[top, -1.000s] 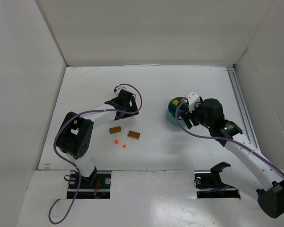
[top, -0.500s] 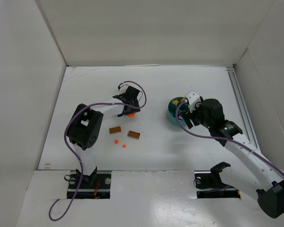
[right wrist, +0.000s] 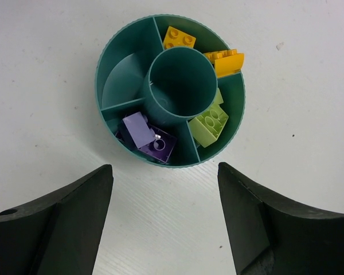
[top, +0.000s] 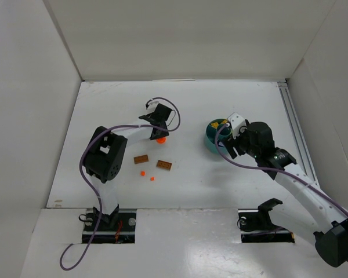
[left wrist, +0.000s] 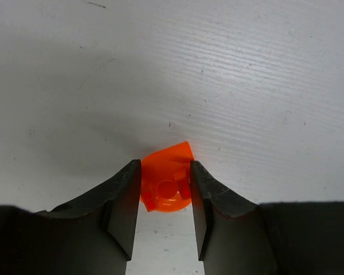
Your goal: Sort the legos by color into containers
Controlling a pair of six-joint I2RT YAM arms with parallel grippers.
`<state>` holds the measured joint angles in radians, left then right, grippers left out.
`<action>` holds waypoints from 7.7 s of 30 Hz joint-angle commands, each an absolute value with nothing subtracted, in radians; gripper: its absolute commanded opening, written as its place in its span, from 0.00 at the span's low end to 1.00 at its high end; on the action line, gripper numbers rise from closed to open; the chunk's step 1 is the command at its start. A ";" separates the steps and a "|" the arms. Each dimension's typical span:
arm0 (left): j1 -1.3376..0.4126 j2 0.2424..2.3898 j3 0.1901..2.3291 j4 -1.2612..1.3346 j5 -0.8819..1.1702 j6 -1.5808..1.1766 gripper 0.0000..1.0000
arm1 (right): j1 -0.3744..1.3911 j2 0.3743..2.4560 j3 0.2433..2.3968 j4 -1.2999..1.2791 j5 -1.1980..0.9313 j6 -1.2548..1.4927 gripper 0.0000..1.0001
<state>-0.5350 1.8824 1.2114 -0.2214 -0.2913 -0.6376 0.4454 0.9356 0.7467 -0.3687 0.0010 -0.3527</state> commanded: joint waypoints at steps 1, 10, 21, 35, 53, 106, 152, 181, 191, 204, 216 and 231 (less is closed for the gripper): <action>-0.540 1.865 1.220 -0.249 -0.218 -0.641 0.29 | 0.440 0.933 0.752 -0.348 0.009 -0.359 0.78; -0.540 1.743 1.173 -0.189 -0.100 -0.611 0.21 | 0.440 0.933 0.742 -0.305 -0.113 -0.399 0.78; -0.569 1.493 1.058 -0.002 0.080 -0.664 0.21 | 0.497 1.034 0.677 0.050 -0.446 -0.081 0.80; -0.684 1.325 1.014 0.032 -0.069 -0.778 0.29 | 0.628 1.149 0.778 0.065 -0.279 0.034 0.76; -0.684 1.129 0.761 -0.074 -0.175 -0.808 0.33 | 0.785 0.979 0.508 -0.084 0.239 0.471 0.61; -0.684 0.940 0.597 -0.133 -0.201 -0.865 0.30 | 0.747 1.496 0.541 0.359 0.304 0.653 0.17; -0.684 0.973 0.595 -0.209 -0.150 -0.802 0.99 | 0.788 1.572 1.189 -0.340 0.879 0.067 0.00; -0.684 0.864 0.558 -0.478 -0.262 -1.080 0.99 | 0.840 1.565 1.220 -0.279 0.655 -0.097 0.34; -0.473 0.834 0.574 -0.453 -0.209 -0.982 0.99 | 0.942 1.403 0.854 0.196 -0.176 -0.386 0.53; -0.472 0.798 0.545 -0.503 -0.248 -1.075 0.99 | 1.150 1.731 0.963 0.321 -0.218 -0.423 0.52; -0.472 0.825 0.566 -0.517 -0.272 -1.057 0.99 | 1.150 1.867 1.029 0.360 -0.124 -0.423 0.49; -0.472 0.825 0.557 -0.488 -0.272 -1.057 0.99 | 1.190 1.959 1.039 0.380 -0.057 -0.445 0.31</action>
